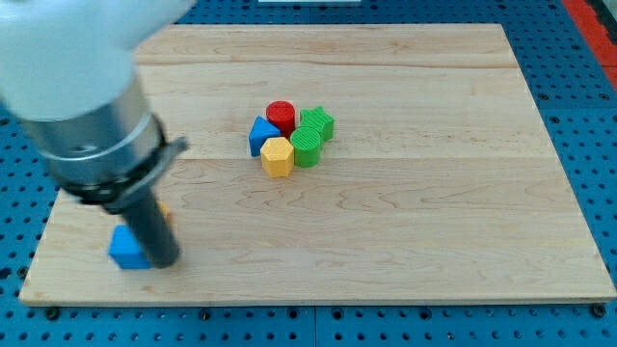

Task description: Push the vertical line of blocks towards the bottom left side of the board

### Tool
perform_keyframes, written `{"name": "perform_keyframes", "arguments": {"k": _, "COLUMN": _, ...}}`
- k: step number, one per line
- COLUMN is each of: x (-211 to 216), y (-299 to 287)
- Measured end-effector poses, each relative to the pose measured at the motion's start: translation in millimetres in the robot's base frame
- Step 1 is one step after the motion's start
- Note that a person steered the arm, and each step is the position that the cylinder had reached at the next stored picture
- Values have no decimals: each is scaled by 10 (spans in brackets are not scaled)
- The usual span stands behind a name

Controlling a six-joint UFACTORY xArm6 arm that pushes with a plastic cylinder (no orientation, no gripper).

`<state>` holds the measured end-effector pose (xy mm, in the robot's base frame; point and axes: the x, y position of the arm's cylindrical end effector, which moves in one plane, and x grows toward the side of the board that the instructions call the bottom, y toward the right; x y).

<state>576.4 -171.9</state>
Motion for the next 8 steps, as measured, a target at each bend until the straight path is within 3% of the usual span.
{"name": "perform_keyframes", "arguments": {"k": 1, "x": -105, "y": -146}}
{"name": "perform_keyframes", "arguments": {"k": 2, "x": -388, "y": 276}}
{"name": "perform_keyframes", "arguments": {"k": 3, "x": -619, "y": 321}}
{"name": "perform_keyframes", "arguments": {"k": 4, "x": -650, "y": -153}}
{"name": "perform_keyframes", "arguments": {"k": 5, "x": -830, "y": 140}}
{"name": "perform_keyframes", "arguments": {"k": 6, "x": -1413, "y": 247}}
{"name": "perform_keyframes", "arguments": {"k": 7, "x": -1520, "y": -308}}
{"name": "perform_keyframes", "arguments": {"k": 8, "x": -1111, "y": -323}}
